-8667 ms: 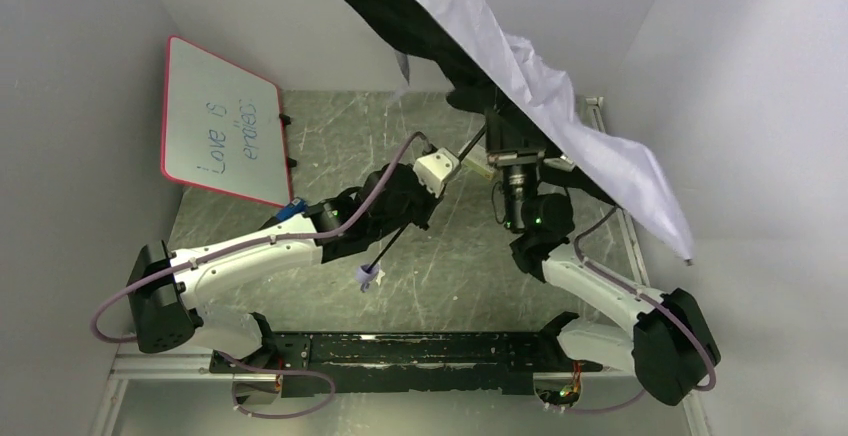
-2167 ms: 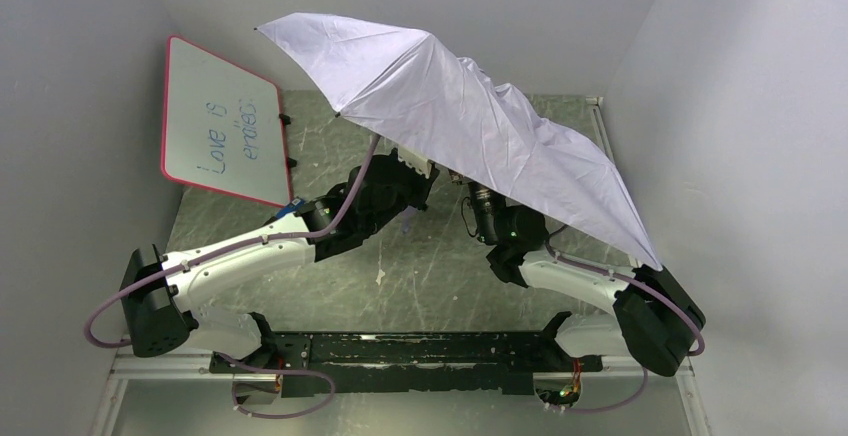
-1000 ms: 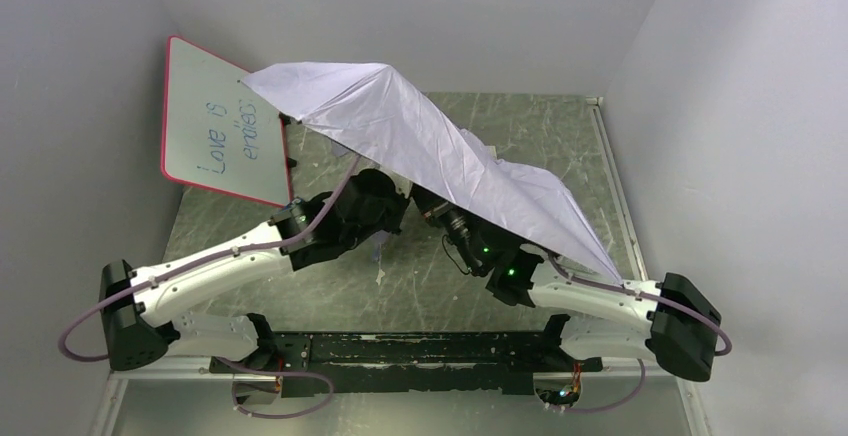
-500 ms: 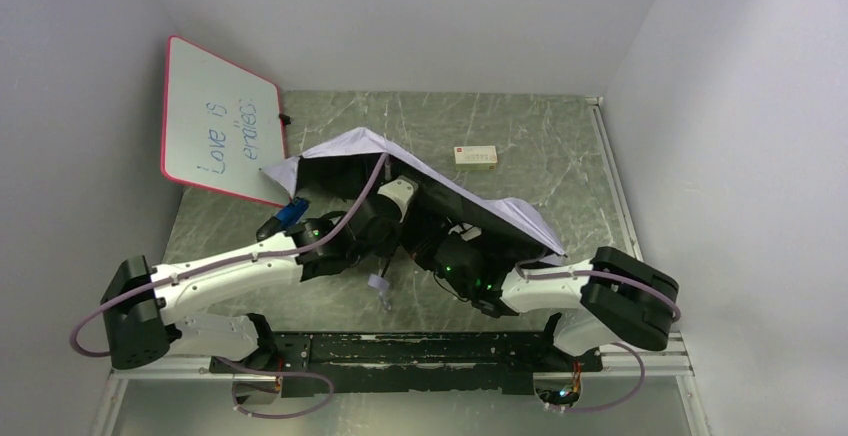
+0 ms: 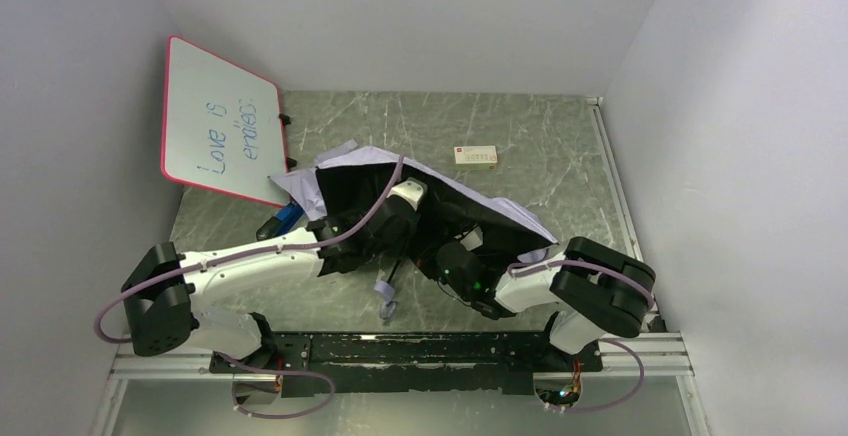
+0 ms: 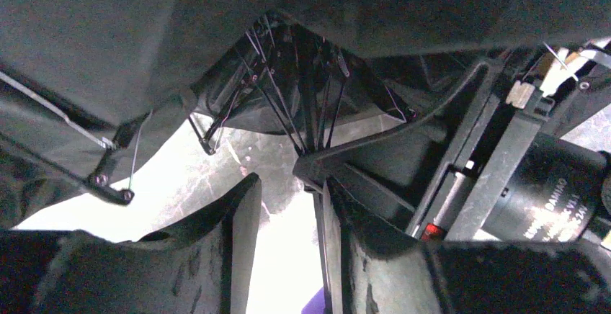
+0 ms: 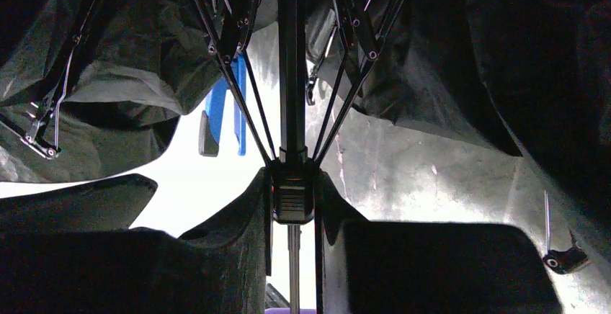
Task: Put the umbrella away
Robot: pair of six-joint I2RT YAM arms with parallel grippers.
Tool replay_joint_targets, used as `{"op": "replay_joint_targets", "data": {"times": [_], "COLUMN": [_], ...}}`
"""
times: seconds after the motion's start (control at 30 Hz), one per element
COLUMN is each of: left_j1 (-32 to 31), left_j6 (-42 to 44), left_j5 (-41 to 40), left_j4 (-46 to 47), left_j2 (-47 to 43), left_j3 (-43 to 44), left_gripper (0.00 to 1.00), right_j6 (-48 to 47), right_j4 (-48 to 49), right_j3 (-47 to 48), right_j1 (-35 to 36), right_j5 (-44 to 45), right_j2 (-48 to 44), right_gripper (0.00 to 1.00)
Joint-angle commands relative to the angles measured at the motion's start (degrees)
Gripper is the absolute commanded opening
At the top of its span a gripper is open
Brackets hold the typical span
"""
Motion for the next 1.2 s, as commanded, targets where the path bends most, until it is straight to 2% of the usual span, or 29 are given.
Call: {"op": "replay_joint_targets", "data": {"times": [0.0,0.23,0.33,0.43,0.63,0.8,1.0,1.17], "left_j1": [-0.2,-0.2,-0.3,-0.3,-0.2,-0.3,-0.2,-0.2], "left_j6": [-1.1,-3.3,-4.3,-5.0,-4.0,-3.2,-0.1,0.2], "left_j5": [1.0,7.0,6.7,5.7,3.0,-3.8,-7.5,-10.4], "left_j4": [0.7,-3.1,-5.3,-8.5,-11.7,-13.9,-13.4,-13.4], "left_j2": [-3.3,-11.6,-16.2,-19.7,-26.7,-27.4,-25.3,-20.5], "left_j3": [0.1,-0.8,-1.3,-0.6,2.3,6.3,9.0,9.7], "left_gripper": [0.43,0.51,0.55,0.54,0.51,0.52,0.53,0.53], "right_j6": [-1.5,0.4,0.6,0.4,-1.0,-6.7,-12.4,-15.2], "right_j4": [1.9,0.4,0.7,0.1,0.0,-6.1,-16.0,-18.6], "right_j3": [1.5,1.4,1.2,1.8,0.8,0.6,-1.7,-4.4], "right_j1": [-1.4,-2.2,-3.8,-5.3,-7.6,-8.1,-7.9,-8.1], "right_j5": [-1.7,-0.6,-1.3,-2.5,-4.1,-2.8,-2.9,-4.9], "right_j2": [0.1,0.6,1.7,3.3,3.1,-3.6,-13.9,-21.0], "right_gripper": [0.00,0.00,0.01,0.03,0.38,0.56,0.62,0.62]}}
